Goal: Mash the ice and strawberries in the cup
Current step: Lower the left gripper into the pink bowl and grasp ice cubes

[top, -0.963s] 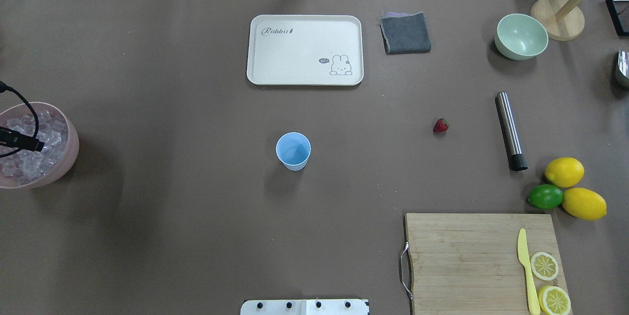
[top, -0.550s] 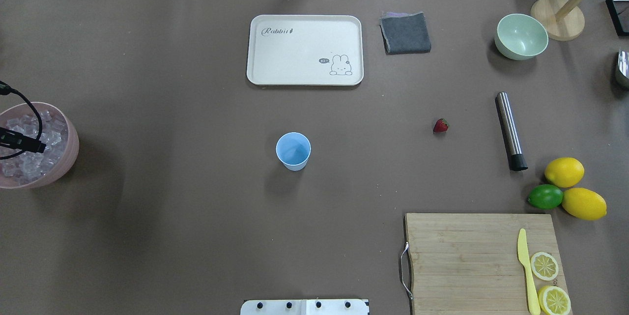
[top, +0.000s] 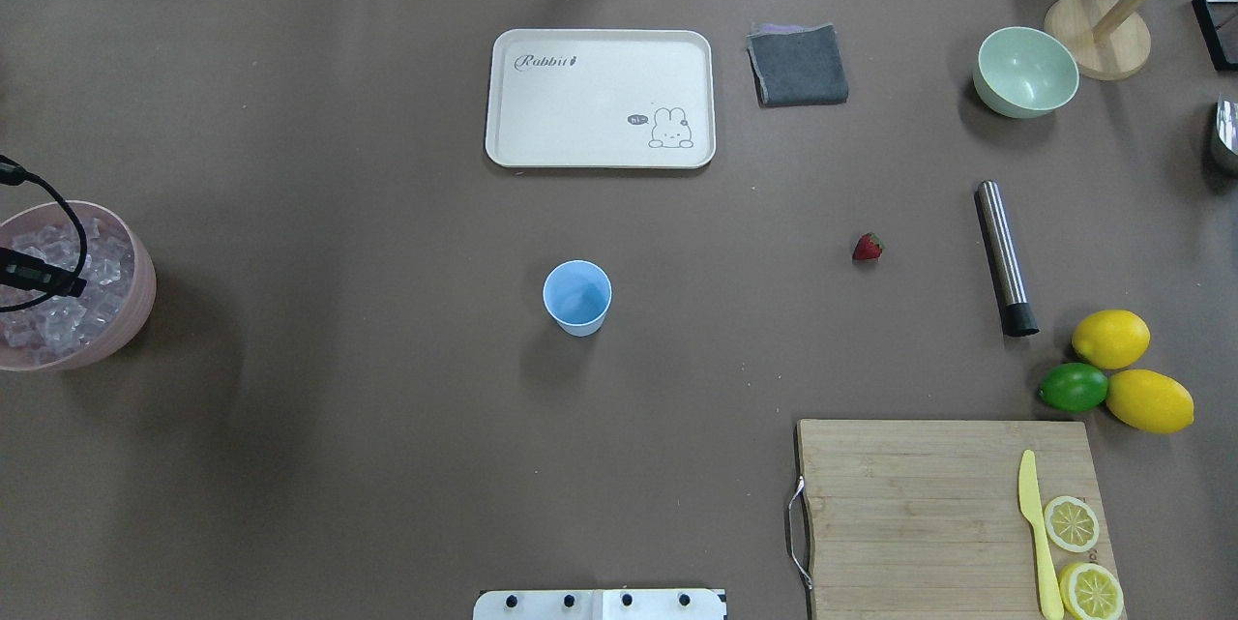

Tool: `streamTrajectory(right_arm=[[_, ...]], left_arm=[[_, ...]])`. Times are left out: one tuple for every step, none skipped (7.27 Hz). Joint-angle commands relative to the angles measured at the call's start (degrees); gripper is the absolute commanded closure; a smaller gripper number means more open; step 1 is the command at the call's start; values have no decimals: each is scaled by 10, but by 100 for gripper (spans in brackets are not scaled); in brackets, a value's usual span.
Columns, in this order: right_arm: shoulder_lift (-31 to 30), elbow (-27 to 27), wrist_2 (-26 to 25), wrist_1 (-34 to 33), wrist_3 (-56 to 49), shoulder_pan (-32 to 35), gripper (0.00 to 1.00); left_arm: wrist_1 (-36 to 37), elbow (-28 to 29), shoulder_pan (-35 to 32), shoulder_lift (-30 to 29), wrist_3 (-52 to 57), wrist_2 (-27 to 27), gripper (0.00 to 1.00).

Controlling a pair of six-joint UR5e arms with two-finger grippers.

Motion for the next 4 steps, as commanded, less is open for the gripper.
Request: streamTrajectory(right_arm=[[0, 2, 1, -1, 1, 0, 0], [1, 2, 1, -1, 2, 0, 0], [3, 2, 1, -1, 2, 0, 0], [3, 2, 1, -1, 2, 0, 0]], left_arm=[[1, -6, -6, 2, 2, -9, 100], [3, -9, -26, 2, 4, -24, 100], [19, -17, -44, 1, 28, -41, 100], [60, -42, -69, 0, 46, -66, 100]])
